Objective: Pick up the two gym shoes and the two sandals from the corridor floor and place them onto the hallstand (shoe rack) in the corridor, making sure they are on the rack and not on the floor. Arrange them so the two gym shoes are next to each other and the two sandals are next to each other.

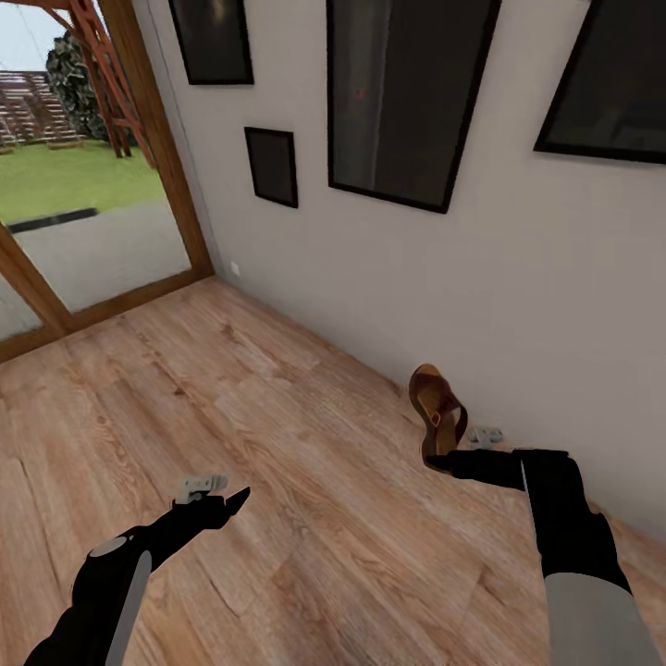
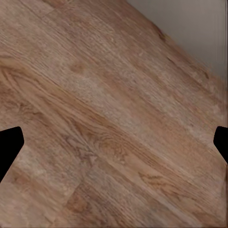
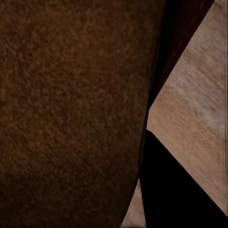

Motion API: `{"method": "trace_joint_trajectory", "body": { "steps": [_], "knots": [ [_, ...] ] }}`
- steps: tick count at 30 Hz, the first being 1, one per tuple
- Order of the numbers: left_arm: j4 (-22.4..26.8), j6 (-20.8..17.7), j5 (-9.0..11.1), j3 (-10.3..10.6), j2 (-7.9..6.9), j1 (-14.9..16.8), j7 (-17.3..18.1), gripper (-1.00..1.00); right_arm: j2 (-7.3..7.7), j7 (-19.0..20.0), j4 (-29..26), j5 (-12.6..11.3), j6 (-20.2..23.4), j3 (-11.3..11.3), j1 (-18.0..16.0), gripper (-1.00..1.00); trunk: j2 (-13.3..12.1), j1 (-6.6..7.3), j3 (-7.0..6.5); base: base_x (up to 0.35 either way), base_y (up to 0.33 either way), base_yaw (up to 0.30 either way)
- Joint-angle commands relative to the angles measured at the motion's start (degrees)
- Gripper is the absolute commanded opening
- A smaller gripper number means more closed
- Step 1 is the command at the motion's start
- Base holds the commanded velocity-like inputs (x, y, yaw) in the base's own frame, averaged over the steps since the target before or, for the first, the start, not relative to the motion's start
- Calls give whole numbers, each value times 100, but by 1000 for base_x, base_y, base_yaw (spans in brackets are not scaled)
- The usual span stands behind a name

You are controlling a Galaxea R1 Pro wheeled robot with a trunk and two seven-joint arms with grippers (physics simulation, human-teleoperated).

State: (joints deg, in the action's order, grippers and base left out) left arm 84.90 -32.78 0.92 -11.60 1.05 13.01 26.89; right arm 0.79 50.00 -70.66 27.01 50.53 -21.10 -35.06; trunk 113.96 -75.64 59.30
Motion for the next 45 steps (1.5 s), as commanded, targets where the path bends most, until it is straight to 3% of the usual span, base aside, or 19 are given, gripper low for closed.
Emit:
{"method": "trace_joint_trajectory", "body": {
  "steps": [1, 15, 29, 45],
  "knots": [
    [0, 0, -1, 0, 0, 0, 0, 100, 0, -18, -1, -30, 19, 0, 0, -100, 0, 0, 0, 0, 0, -300],
    [0, 0, 4, 0, 0, 0, 0, 100, 0, -17, -1, -30, 19, -1, 0, -100, 0, 0, 0, 0, 12, -300],
    [0, 0, 4, 0, 0, 0, 0, 100, 0, -17, -1, -30, 20, 1, 0, -100, 0, 0, 0, 0, 250, -300],
    [0, 0, 4, 0, 0, 0, 8, 100, 0, -21, 1, -30, 19, 1, 0, -100, 0, 0, 0, 0, 27, -300]
  ]
}}
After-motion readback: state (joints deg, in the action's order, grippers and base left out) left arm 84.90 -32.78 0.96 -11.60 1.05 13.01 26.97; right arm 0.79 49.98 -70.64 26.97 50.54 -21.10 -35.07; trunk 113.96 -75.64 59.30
